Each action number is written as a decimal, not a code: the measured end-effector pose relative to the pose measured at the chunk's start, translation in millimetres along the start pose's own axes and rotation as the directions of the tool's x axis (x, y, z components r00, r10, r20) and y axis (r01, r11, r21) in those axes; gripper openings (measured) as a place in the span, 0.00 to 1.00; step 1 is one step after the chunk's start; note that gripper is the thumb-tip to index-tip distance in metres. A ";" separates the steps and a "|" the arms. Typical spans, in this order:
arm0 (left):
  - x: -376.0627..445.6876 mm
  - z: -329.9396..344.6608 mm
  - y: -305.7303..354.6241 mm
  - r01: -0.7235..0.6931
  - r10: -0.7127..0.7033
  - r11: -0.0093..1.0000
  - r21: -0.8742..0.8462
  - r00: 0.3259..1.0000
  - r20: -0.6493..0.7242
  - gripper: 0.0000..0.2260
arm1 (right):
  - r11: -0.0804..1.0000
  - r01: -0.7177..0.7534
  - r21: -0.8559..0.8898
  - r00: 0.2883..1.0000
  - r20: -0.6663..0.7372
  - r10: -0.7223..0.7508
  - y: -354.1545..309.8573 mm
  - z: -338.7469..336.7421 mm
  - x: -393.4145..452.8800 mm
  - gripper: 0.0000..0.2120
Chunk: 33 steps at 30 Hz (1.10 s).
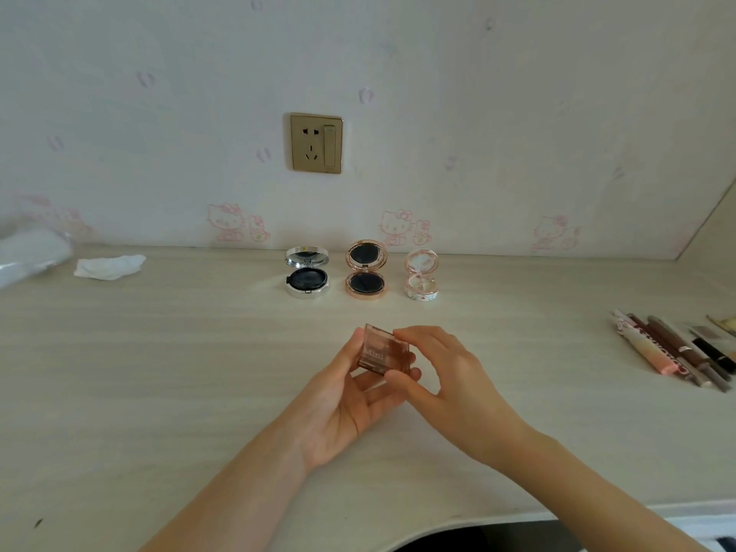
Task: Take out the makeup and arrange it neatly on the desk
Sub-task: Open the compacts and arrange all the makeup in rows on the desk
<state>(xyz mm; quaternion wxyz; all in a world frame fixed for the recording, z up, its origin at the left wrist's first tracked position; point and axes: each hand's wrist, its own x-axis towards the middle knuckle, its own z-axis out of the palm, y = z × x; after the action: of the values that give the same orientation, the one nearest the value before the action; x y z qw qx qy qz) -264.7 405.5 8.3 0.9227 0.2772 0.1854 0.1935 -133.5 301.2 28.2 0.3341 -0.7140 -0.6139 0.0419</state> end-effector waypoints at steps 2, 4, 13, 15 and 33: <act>1.3 -2.0 -0.5 -0.009 0.009 0.999 0.031 1.000 -0.002 0.23 | 0.998 0.037 -0.045 0.999 0.002 -0.037 -2.9 -1.4 1.0 0.25; 1.9 -2.0 -1.8 -0.015 0.016 0.998 0.066 1.000 -0.006 0.22 | 0.994 0.080 -0.078 0.997 0.017 -0.079 -7.0 -3.9 2.4 0.27; 2.7 -2.7 0.3 -0.038 0.041 0.994 0.103 0.999 -0.032 0.21 | 0.997 0.077 0.026 0.996 0.042 -0.078 -13.2 -19.8 8.5 0.23; 2.7 -2.0 0.6 -0.035 0.042 0.993 0.115 0.998 -0.055 0.21 | 0.997 0.036 0.066 0.998 0.050 -0.040 -12.0 -23.9 10.0 0.21; -0.3 1.5 -4.4 -0.209 0.291 0.817 0.537 0.954 -0.071 0.12 | 0.967 -0.128 0.220 0.990 0.079 0.113 15.3 -17.9 24.8 0.10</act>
<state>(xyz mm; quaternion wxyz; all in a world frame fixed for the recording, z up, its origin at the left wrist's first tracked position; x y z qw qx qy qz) -263.1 401.3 7.0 0.7621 0.5244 0.2614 0.2754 -106.0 315.7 42.6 0.3890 -0.7059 -0.5713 0.1548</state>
